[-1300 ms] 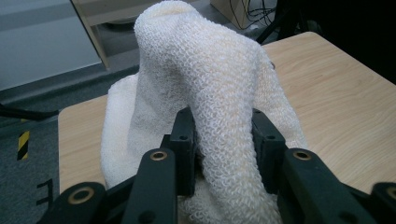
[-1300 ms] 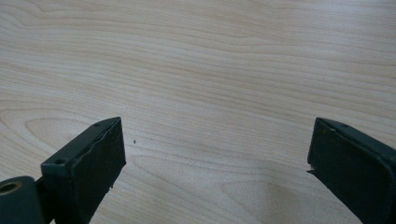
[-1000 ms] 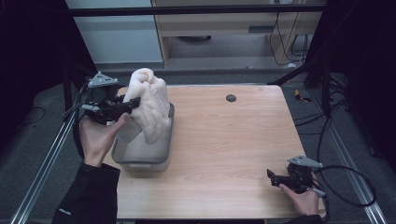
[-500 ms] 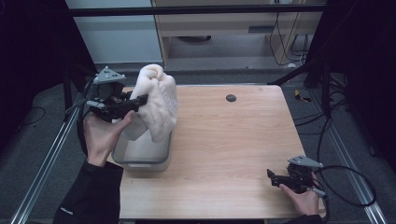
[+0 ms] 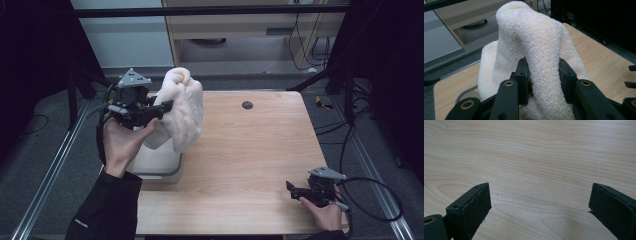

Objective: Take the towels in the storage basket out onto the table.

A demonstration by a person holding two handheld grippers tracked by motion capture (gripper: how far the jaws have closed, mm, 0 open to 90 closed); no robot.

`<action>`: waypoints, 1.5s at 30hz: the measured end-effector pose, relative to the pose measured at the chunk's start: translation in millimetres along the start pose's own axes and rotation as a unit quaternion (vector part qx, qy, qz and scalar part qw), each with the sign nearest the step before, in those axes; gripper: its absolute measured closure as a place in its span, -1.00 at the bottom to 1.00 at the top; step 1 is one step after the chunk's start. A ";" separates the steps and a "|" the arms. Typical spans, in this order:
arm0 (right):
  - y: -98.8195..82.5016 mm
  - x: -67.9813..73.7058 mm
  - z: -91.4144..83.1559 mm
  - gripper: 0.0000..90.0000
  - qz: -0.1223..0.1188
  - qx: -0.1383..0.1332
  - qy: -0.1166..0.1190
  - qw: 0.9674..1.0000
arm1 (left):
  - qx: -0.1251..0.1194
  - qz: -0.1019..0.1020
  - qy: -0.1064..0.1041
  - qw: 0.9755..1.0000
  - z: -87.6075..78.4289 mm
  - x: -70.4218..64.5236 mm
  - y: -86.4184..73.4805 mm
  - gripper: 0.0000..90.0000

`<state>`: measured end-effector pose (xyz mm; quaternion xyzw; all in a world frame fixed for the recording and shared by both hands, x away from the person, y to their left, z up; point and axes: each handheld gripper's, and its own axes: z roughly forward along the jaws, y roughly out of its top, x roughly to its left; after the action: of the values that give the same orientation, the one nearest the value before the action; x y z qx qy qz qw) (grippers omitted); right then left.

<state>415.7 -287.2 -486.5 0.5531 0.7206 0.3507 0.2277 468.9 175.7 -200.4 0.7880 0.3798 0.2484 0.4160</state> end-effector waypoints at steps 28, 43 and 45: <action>-0.1 -0.1 -0.8 -0.91 -0.004 -0.001 -0.001 1.000 | 0.022 0.033 -0.065 0.997 62.6 -57.3 2.0 0.48; -0.1 0.0 -1.0 -0.90 -0.004 -0.001 0.000 1.000 | 0.041 0.030 -0.093 0.994 108.1 -73.9 -16.1 0.48; -0.1 0.0 -1.0 -0.90 -0.005 0.000 -0.001 1.000 | 0.045 0.028 -0.096 0.994 112.5 -75.1 -18.3 0.48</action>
<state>415.0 -287.5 -485.9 0.5498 0.7229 0.3495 0.2300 497.2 69.4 -281.2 0.8363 0.3267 0.1662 0.4077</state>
